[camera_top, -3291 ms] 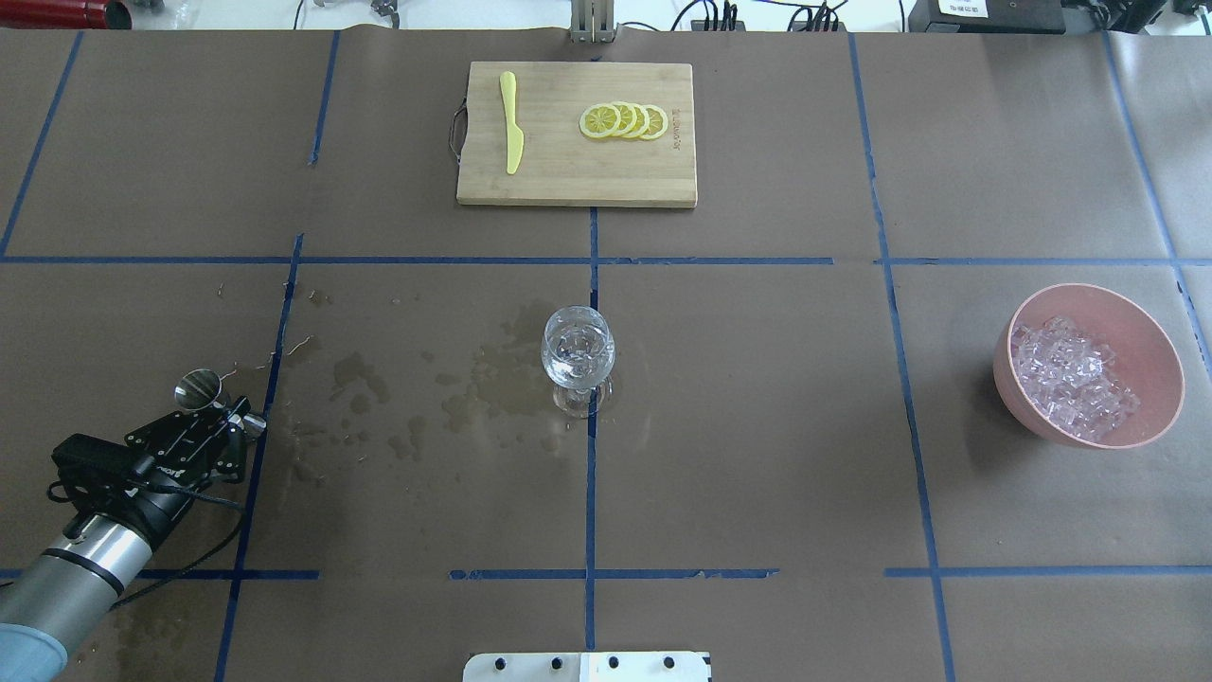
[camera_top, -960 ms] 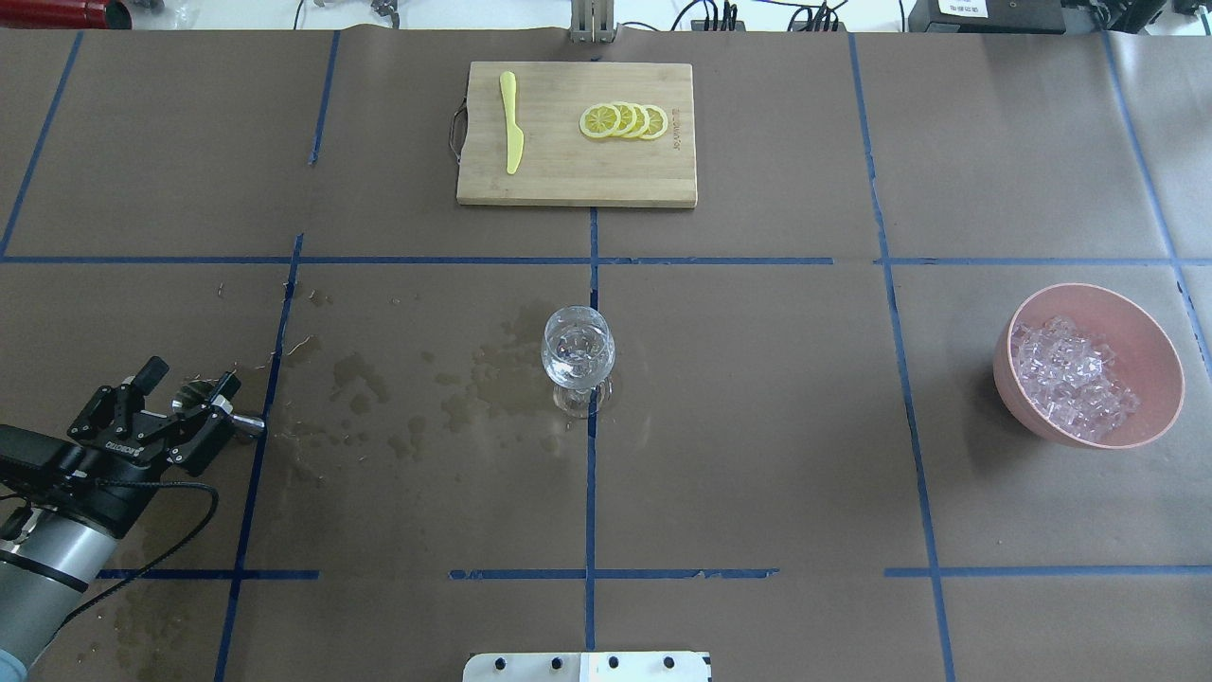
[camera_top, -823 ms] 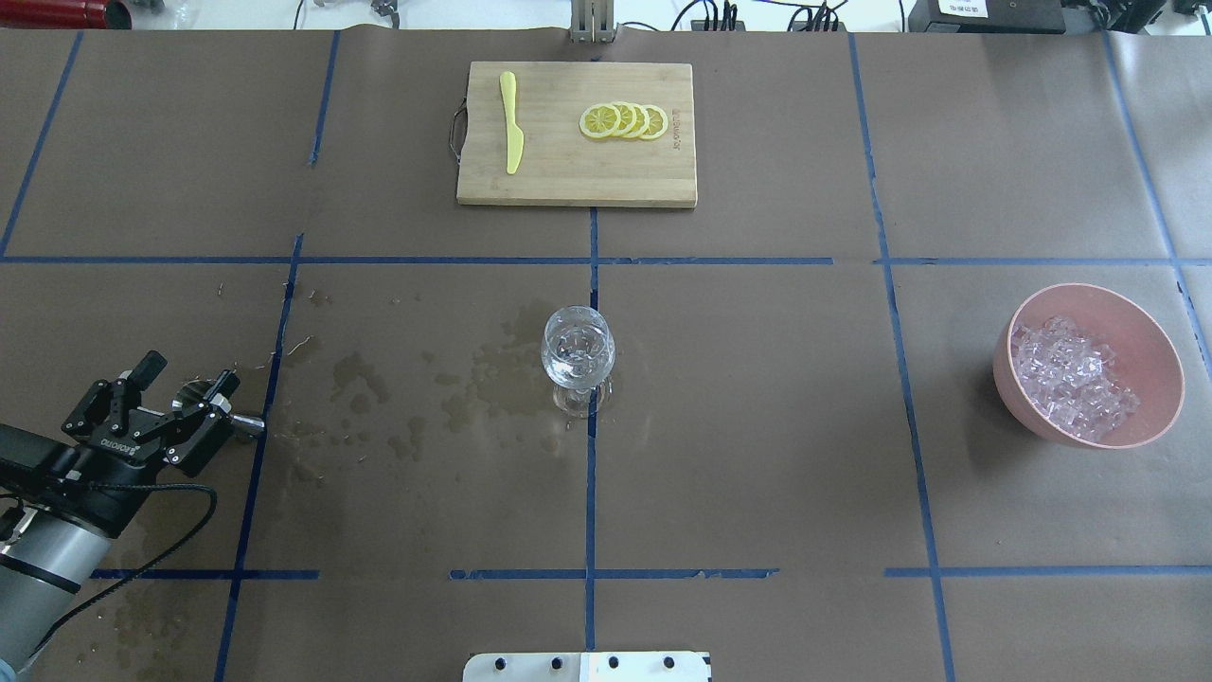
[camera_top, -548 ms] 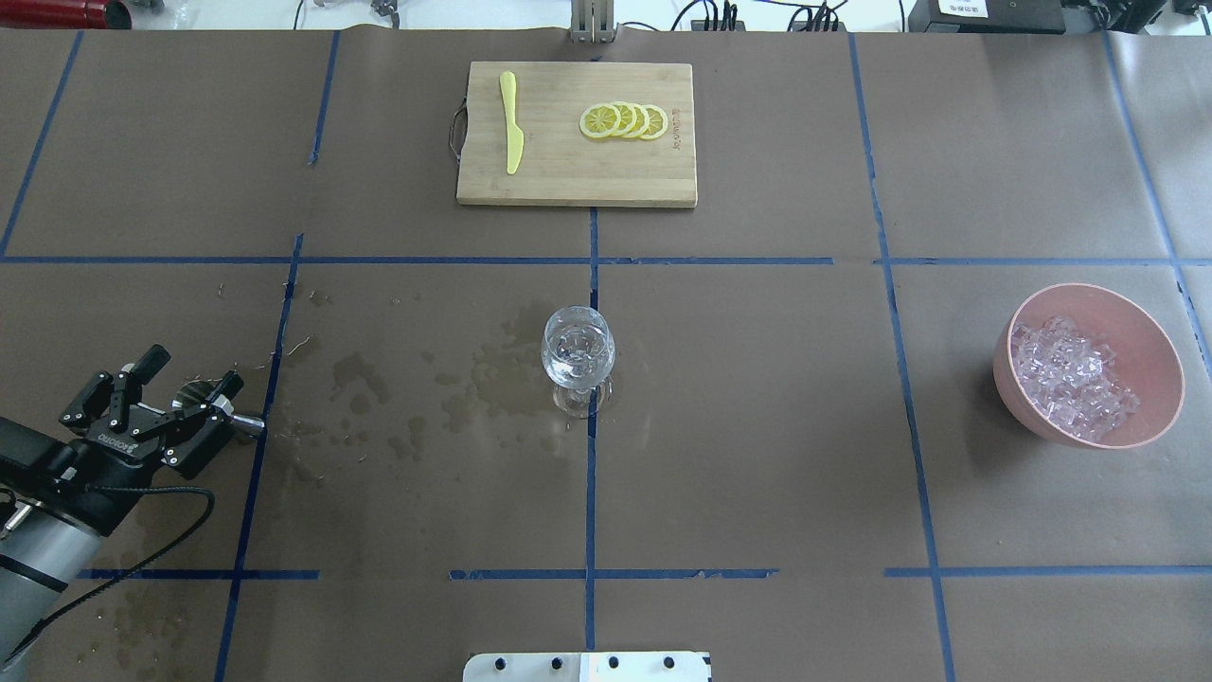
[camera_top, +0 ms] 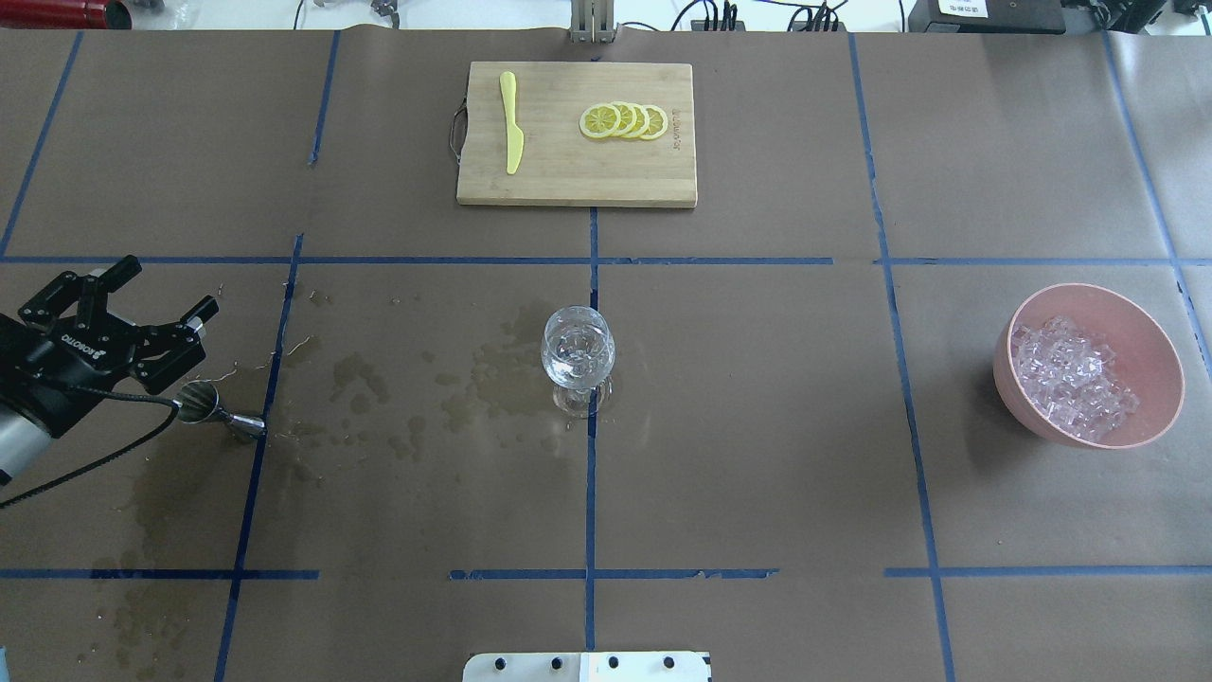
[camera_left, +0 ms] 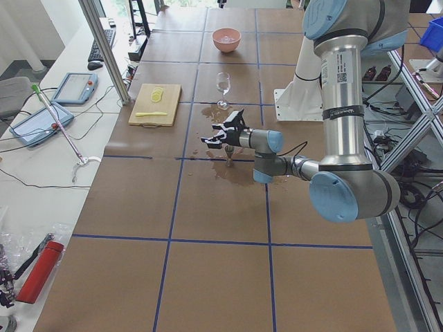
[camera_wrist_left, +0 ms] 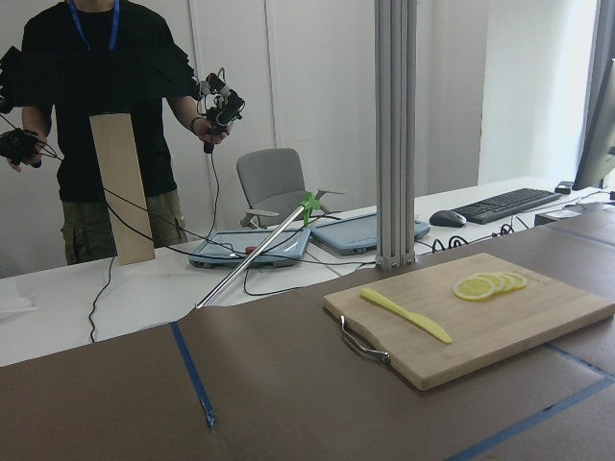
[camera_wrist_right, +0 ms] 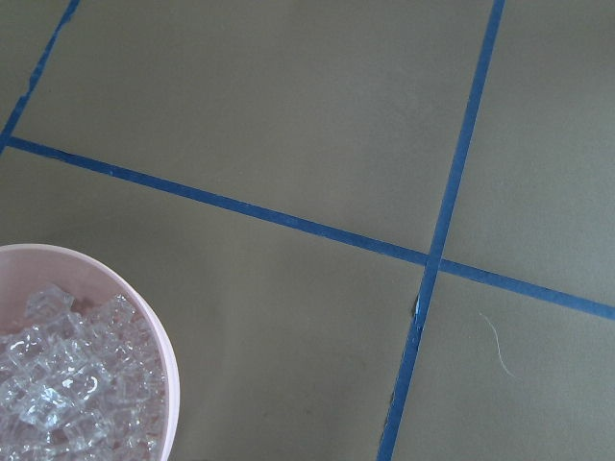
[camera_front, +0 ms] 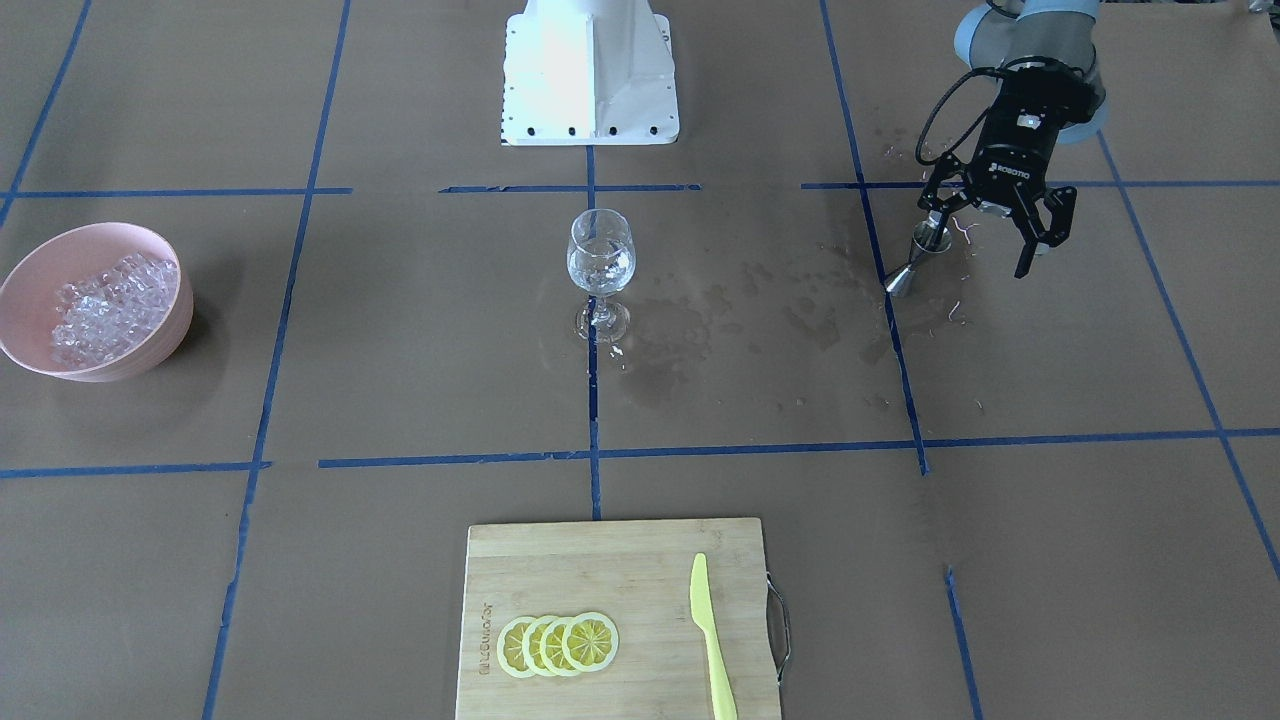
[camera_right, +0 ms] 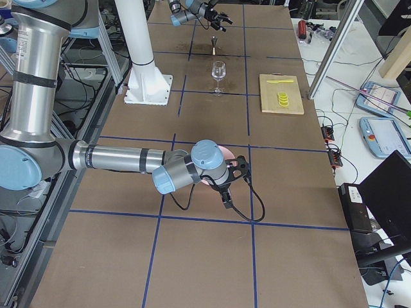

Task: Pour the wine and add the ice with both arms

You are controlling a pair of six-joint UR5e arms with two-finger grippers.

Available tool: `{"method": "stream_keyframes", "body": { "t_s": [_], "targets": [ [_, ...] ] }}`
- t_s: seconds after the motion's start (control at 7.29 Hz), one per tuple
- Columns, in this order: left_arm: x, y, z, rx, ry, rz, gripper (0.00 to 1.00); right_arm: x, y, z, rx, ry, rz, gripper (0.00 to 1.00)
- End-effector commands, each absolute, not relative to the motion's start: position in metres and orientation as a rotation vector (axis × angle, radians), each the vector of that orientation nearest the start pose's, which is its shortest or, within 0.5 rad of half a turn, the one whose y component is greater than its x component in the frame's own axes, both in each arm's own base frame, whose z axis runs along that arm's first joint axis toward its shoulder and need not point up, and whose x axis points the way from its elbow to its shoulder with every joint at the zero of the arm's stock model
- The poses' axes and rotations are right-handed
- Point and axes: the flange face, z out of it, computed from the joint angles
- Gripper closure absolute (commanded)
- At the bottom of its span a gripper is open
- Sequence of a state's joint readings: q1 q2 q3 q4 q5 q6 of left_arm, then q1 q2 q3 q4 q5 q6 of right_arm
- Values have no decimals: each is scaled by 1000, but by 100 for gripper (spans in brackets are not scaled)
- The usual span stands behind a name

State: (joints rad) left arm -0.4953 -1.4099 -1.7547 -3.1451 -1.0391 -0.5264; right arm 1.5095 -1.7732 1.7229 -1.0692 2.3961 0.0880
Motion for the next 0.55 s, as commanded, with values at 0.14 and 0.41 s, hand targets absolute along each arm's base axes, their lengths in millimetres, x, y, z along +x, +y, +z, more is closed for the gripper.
{"method": "stream_keyframes", "body": {
  "t_s": [0.14,0.41],
  "targets": [
    [163,-450,489,1117,675,351,1,34,-428,616,365,-840,-164,0],
    [81,-472,510,951,671,293,0,34,-428,617,363,-840,-163,0]
  ]
}}
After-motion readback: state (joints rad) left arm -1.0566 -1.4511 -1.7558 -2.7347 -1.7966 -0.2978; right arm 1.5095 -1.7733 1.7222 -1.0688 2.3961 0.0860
